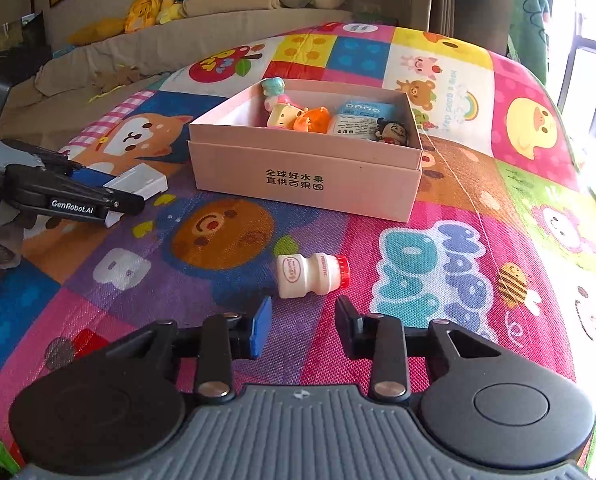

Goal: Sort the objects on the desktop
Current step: 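Grasp the yogurt bottle with the right tool while the left tool grasps the white charger, then drop the charger into the box with the left tool while the right puts the yogurt bottle in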

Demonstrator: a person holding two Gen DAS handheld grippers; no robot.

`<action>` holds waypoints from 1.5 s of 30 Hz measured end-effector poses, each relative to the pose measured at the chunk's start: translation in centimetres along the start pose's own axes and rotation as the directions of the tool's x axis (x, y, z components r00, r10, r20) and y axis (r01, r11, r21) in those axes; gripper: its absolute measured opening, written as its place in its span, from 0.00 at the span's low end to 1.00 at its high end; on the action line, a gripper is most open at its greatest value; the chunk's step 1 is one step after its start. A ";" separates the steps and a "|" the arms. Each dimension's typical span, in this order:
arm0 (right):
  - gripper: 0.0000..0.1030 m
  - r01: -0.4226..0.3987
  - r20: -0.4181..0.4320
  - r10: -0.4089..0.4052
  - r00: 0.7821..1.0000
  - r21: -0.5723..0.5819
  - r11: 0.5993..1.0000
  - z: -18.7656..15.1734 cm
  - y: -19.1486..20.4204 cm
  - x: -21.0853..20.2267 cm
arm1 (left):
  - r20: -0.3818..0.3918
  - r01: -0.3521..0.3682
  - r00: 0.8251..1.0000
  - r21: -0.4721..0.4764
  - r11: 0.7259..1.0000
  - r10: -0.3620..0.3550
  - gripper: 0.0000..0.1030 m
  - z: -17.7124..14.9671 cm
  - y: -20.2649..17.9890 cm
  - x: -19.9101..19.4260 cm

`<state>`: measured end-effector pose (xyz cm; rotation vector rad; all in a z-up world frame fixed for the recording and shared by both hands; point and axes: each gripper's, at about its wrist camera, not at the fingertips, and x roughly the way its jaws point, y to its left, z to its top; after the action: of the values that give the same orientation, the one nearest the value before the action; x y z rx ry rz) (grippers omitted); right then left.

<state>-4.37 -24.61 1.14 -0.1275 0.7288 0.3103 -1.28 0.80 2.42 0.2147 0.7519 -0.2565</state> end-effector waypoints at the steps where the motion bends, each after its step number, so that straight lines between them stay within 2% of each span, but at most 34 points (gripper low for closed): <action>1: 0.31 0.000 0.003 0.000 1.000 -0.008 1.000 0.0 0.1 -0.4 | 0.002 0.012 1.000 0.001 1.000 -0.012 0.51 -0.5 -0.3 -0.8; 3: 0.31 -0.001 0.025 0.002 1.000 -0.029 1.000 -0.1 0.1 -1.4 | 0.006 0.042 0.999 -0.019 0.999 -0.042 0.51 -1.4 -0.9 -2.3; 5: 0.39 0.010 0.046 -0.008 0.999 -0.037 0.999 -0.1 0.0 -1.9 | 0.010 0.075 0.997 -0.064 0.995 -0.075 0.51 -2.1 -1.4 -3.3; 6: 0.46 0.008 0.053 -0.007 0.999 -0.032 0.999 0.0 -0.2 -1.9 | 0.009 0.085 0.996 -0.078 0.993 -0.085 0.51 -2.4 -1.7 -3.6; 8: 0.53 -0.009 0.061 0.010 0.998 -0.020 1.000 0.2 -0.7 -1.3 | 0.004 0.072 0.997 -0.093 0.993 -0.072 0.51 -2.9 -2.7 -3.8; 13: 0.55 -0.013 0.030 0.012 0.999 0.008 1.000 1.3 -1.4 2.0 | -0.001 0.062 0.998 -0.123 0.990 -0.063 0.54 -3.4 -3.7 -3.9; 15: 0.55 -0.018 0.020 0.017 1.000 0.027 0.999 1.5 -1.5 2.9 | -0.004 0.063 0.998 -0.122 0.991 -0.064 0.56 -3.5 -3.7 -4.0; 17: 0.53 -0.033 0.021 0.032 0.999 0.040 0.999 1.7 -1.5 3.1 | -0.004 0.056 0.998 -0.117 0.992 -0.057 0.65 -3.5 -3.6 -4.2; 18: 0.45 -0.042 0.025 0.041 0.999 0.043 0.998 1.7 -1.5 3.0 | -0.005 0.054 0.998 -0.115 0.992 -0.055 0.66 -3.6 -3.6 -4.2; 19: 0.42 -0.050 0.030 0.049 0.998 0.043 0.998 1.7 -1.4 2.8 | -0.006 0.053 0.999 -0.114 0.992 -0.054 0.68 -3.7 -3.6 -4.3; 26: 0.42 -0.060 0.044 0.060 0.997 0.004 0.998 0.9 -0.4 -1.2 | -0.004 0.052 0.999 -0.083 0.995 -0.052 0.70 -4.0 -4.2 -4.4; 30: 0.42 -0.076 0.019 0.077 0.997 -0.023 0.997 -0.1 0.2 -3.7 | 0.000 0.035 0.999 -0.073 0.997 -0.035 0.66 -3.7 -4.6 -3.7; 31: 0.42 -0.080 0.014 0.080 0.997 -0.029 0.996 -0.4 0.4 -4.3 | 0.003 0.028 1.000 -0.066 0.997 -0.028 0.62 -3.6 -4.8 -3.7; 32: 0.42 -0.081 0.010 0.081 0.997 -0.033 0.996 -0.7 0.5 -4.9 | 0.006 0.026 1.000 -0.058 0.998 -0.025 0.51 -3.6 -5.0 -3.7; 34: 0.42 -0.082 0.006 0.082 0.997 -0.041 0.996 -1.2 0.6 -6.0 | 0.010 0.032 0.999 -0.045 0.998 -0.031 0.51 -3.5 -5.4 -4.3; 37: 0.42 -0.075 0.024 0.076 0.997 -0.058 0.996 -1.6 0.6 -8.0 | 0.064 0.060 0.996 -0.007 0.998 -0.059 0.51 -2.7 -6.2 -6.4; 40: 0.42 -0.058 0.082 0.063 0.995 -0.064 0.996 -0.6 0.1 -10.4 | 0.178 0.074 0.981 0.018 0.997 -0.076 0.51 0.5 -6.4 -8.8; 42: 0.42 -0.038 0.156 0.047 0.987 -0.060 0.997 1.4 -0.5 -12.0 | 0.278 0.063 0.958 0.041 0.997 -0.072 0.51 4.1 -6.4 -9.8; 45: 0.42 0.005 0.274 0.006 0.962 -0.041 0.999 5.7 -1.5 -13.4 | 0.389 0.027 0.920 0.043 0.999 -0.042 0.51 10.0 -6.2 -9.4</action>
<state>-9.66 -27.85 14.37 -0.1205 0.4474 0.3361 -3.34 -6.49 15.50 0.1773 0.3541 -0.3353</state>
